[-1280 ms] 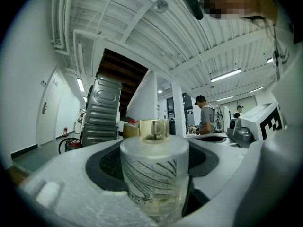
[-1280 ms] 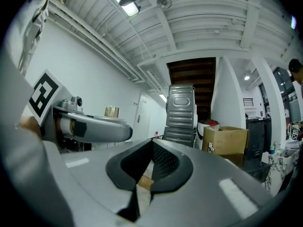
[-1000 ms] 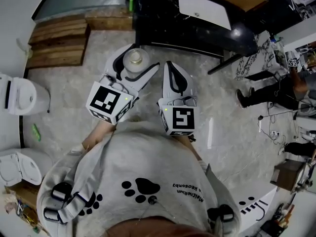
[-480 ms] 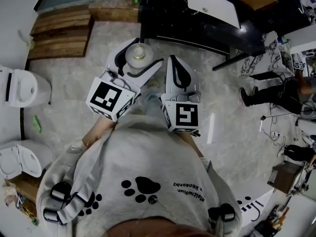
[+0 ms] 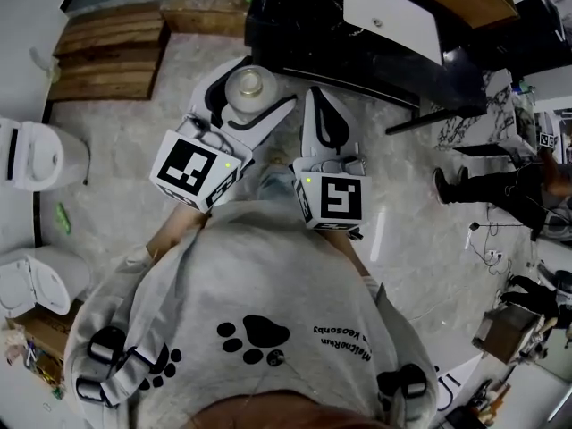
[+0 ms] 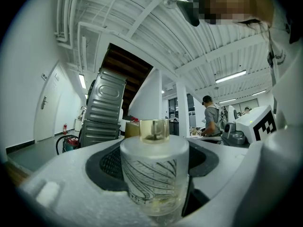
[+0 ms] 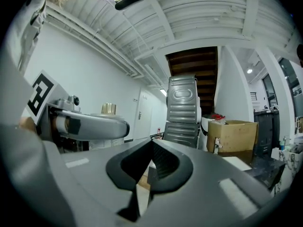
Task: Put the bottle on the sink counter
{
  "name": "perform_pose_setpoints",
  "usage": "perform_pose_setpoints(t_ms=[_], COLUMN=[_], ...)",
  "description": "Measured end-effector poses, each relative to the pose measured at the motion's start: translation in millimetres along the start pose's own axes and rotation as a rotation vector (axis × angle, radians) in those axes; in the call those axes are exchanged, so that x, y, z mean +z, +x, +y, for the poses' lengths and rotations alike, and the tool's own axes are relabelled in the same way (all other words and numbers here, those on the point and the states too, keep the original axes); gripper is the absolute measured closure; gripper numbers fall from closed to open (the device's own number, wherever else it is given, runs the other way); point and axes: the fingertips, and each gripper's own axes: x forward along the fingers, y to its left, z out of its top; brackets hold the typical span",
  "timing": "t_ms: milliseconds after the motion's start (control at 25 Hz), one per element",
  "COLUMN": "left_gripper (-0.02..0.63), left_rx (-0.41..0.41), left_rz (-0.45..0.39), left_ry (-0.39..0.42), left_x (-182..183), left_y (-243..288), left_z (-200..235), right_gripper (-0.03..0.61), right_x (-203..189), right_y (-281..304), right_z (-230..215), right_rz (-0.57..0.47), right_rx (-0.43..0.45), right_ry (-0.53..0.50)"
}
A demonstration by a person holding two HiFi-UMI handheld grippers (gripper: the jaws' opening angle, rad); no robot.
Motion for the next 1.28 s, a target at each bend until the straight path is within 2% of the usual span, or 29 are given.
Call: perform_pose_setpoints(t_ms=[280, 680, 960, 1280], left_gripper=[0.272, 0.272, 0.272, 0.272], left_rx=[0.049, 0.124, 0.177, 0.196], left_rz=[-0.014, -0.019, -0.012, -0.012], left_ry=[0.017, -0.014, 0.010, 0.006], left_x=[10.4, 12.0, 11.0, 1.6], left_y=[62.2, 131.7, 157.0, 178.1], left_z=[29.6, 61.1, 78.4, 100.6], right_gripper=[0.577, 0.577, 0.577, 0.577], right_x=[4.1, 2.2, -3.1, -12.5], right_y=[56.0, 114.6, 138.8, 155.3], right_z=[-50.6, -113.5, -135.6, -153.1], right_rz=[-0.017, -0.044, -0.051, -0.034], right_rx=[0.055, 0.129, 0.170, 0.174], right_ry=[-0.003, 0.009, 0.018, 0.024])
